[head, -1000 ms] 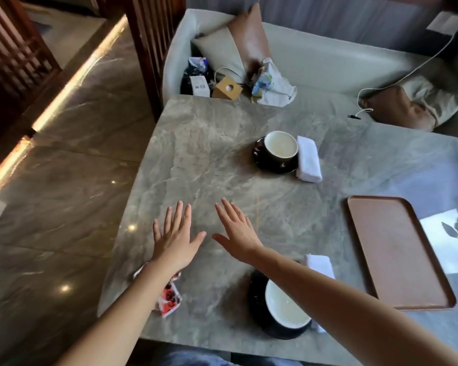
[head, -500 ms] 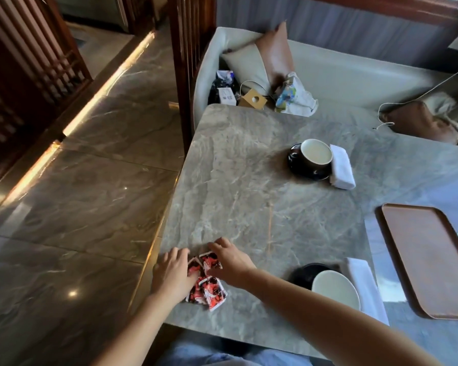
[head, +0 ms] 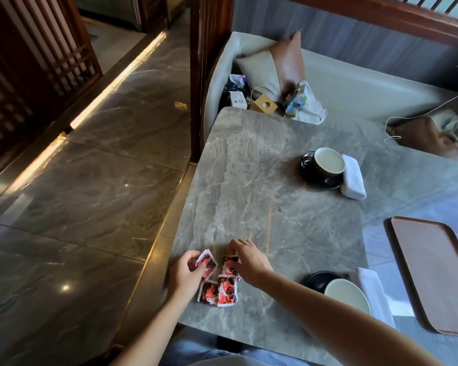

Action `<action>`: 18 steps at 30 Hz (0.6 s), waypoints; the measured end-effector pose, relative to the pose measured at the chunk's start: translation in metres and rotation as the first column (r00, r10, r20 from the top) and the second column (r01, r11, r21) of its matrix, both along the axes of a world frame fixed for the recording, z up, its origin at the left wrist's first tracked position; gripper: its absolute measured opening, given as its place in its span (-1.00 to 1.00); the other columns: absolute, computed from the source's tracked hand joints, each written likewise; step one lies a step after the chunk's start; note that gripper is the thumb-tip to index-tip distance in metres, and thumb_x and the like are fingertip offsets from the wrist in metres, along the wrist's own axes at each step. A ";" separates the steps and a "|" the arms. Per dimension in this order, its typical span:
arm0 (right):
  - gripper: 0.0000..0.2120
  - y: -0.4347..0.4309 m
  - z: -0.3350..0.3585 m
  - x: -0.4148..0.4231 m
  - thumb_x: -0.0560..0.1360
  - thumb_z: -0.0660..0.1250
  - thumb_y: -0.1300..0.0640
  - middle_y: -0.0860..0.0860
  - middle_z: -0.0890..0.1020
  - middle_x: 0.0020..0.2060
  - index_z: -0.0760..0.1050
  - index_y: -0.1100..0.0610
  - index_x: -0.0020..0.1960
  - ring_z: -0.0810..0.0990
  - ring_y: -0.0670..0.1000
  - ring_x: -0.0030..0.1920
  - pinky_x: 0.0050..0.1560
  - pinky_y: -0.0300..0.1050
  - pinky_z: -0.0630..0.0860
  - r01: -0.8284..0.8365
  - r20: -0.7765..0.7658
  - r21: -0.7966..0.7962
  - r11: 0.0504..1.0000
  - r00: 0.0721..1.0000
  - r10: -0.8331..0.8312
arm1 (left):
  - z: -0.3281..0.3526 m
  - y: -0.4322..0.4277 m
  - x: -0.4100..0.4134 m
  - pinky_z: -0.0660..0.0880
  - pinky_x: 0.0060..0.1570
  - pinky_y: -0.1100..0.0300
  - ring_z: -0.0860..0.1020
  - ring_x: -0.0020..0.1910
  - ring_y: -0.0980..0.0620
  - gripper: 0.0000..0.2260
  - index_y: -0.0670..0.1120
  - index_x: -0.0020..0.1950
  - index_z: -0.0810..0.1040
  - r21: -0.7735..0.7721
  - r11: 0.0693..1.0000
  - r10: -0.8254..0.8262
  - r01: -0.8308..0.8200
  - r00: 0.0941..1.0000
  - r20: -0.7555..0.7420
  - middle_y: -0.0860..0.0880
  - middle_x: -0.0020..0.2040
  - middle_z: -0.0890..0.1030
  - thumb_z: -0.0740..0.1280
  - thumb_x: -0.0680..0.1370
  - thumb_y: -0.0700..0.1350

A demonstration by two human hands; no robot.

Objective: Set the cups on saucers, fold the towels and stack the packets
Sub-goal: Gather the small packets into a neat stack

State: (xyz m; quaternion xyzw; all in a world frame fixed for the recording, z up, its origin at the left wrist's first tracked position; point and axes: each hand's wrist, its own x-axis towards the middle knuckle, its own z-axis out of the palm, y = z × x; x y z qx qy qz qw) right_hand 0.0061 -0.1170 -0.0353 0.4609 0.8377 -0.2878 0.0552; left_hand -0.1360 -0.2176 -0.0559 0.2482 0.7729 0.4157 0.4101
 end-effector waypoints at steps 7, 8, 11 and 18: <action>-0.78 0.024 0.016 -0.005 0.42 0.33 0.27 0.11 0.63 0.00 0.61 0.12 0.04 0.59 0.11 -0.01 -0.02 -0.10 0.49 0.187 -0.154 -0.038 0.982 0.969 -0.191 | 0.015 0.005 -0.017 0.53 -0.21 0.14 0.61 -0.17 -0.02 -0.91 -0.11 -0.09 0.57 -0.149 0.917 0.374 -0.369 0.670 0.641 -0.12 -0.15 0.64 0.35 0.48 -0.28; -0.78 0.028 0.022 -0.009 0.42 0.33 0.29 0.11 0.66 -0.02 0.62 0.13 0.03 0.60 0.10 -0.03 -0.02 -0.08 0.51 0.172 -0.184 -0.051 0.984 0.967 -0.179 | 0.015 0.006 -0.018 0.51 -0.22 0.13 0.60 -0.17 -0.03 -0.92 -0.10 -0.09 0.55 -0.181 0.904 0.402 -0.387 0.626 0.668 -0.12 -0.15 0.64 0.35 0.48 -0.27; -0.83 0.033 0.040 -0.022 0.42 0.35 0.28 0.06 0.69 -0.07 0.63 0.14 -0.02 0.57 -0.03 -0.14 -0.10 -0.17 0.47 0.089 -0.241 -0.093 0.992 0.964 -0.109 | 0.013 0.007 -0.018 0.48 -0.19 0.11 0.58 -0.10 -0.06 -0.86 -0.13 0.03 0.50 -0.270 0.891 0.443 -0.366 0.561 0.699 -0.15 -0.05 0.61 0.36 0.50 -0.17; -0.83 0.005 0.044 -0.044 0.38 0.39 0.29 0.07 0.67 -0.09 0.59 0.16 -0.04 0.55 -0.05 -0.15 -0.05 -0.14 0.52 -0.060 -0.246 -0.168 0.984 0.969 0.017 | 0.012 0.013 -0.006 0.45 0.18 -0.01 0.54 0.18 -0.13 -0.57 -0.19 0.24 0.47 -0.327 0.895 0.446 -0.304 0.601 0.663 -0.19 0.13 0.59 0.32 0.51 0.08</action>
